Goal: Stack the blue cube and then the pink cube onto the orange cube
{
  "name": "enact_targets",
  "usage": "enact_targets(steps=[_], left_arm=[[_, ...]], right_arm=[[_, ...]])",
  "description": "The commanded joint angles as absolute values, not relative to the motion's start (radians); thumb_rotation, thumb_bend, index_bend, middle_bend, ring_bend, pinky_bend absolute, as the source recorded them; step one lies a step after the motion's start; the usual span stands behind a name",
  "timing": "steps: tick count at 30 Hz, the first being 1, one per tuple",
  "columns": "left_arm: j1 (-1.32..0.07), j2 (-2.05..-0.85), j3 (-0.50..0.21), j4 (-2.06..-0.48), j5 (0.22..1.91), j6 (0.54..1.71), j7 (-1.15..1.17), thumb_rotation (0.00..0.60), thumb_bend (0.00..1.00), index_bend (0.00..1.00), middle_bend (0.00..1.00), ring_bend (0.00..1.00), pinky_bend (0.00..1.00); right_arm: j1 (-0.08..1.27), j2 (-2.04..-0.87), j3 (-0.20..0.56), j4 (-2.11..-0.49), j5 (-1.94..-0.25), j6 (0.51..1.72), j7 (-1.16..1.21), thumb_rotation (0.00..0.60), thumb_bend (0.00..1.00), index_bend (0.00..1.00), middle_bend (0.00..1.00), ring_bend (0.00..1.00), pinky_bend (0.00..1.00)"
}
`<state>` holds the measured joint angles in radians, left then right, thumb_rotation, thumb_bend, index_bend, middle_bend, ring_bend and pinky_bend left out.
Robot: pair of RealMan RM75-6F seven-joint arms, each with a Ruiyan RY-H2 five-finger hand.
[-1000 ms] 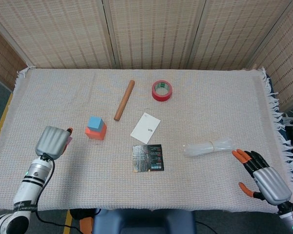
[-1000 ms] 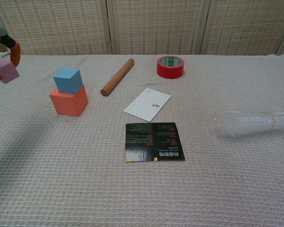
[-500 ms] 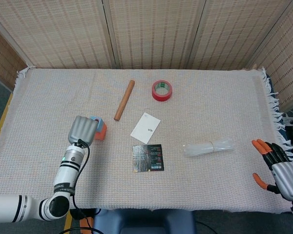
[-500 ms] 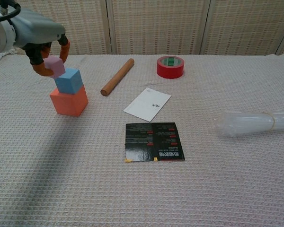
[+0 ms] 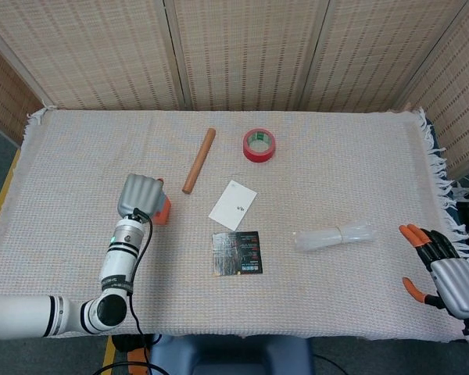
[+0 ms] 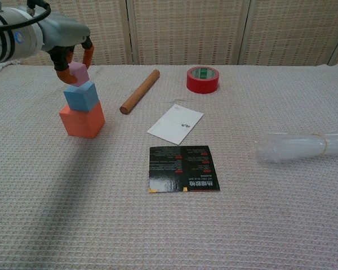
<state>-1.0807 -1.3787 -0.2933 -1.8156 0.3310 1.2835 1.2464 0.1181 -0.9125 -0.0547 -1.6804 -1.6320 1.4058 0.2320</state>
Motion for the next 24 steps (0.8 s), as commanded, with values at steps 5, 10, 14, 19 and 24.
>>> enact_targets(steps=[5, 10, 14, 19, 24], left_arm=[[-1.11, -1.403, -0.284, -1.756, 0.308, 1.273, 1.235, 0.6, 0.35, 0.51, 1.0, 1.0, 1.0], [-1.119, -1.408, -0.273, -1.728, 0.293, 1.263, 1.225, 0.6, 0.35, 0.5, 1.0, 1.0, 1.0], [-1.121, -1.409, -0.262, -1.72, 0.294, 1.258, 1.213, 0.6, 0.35, 0.49, 1.0, 1.0, 1.0], [-1.124, -1.413, -0.248, -1.718, 0.303, 1.26, 1.204, 0.6, 0.35, 0.46, 1.0, 1.0, 1.0], [-1.128, -1.413, -0.24, -1.712, 0.31, 1.259, 1.193, 0.6, 0.35, 0.45, 1.0, 1.0, 1.0]], right_arm=[[0.123, -0.916, -0.055, -1.686, -1.63, 1.389, 0.218, 0.6, 0.29, 0.0, 0.0, 0.0, 0.0], [0.122, -0.912, -0.053, -1.688, -1.625, 1.388, 0.222, 0.6, 0.29, 0.0, 0.0, 0.0, 0.0], [0.121, -0.91, -0.054, -1.69, -1.625, 1.387, 0.223, 0.6, 0.29, 0.0, 0.0, 0.0, 0.0], [0.119, -0.908, -0.054, -1.691, -1.63, 1.392, 0.228, 0.6, 0.29, 0.0, 0.0, 0.0, 0.0], [0.118, -0.905, -0.056, -1.691, -1.636, 1.393, 0.232, 0.6, 0.29, 0.0, 0.0, 0.0, 0.0]])
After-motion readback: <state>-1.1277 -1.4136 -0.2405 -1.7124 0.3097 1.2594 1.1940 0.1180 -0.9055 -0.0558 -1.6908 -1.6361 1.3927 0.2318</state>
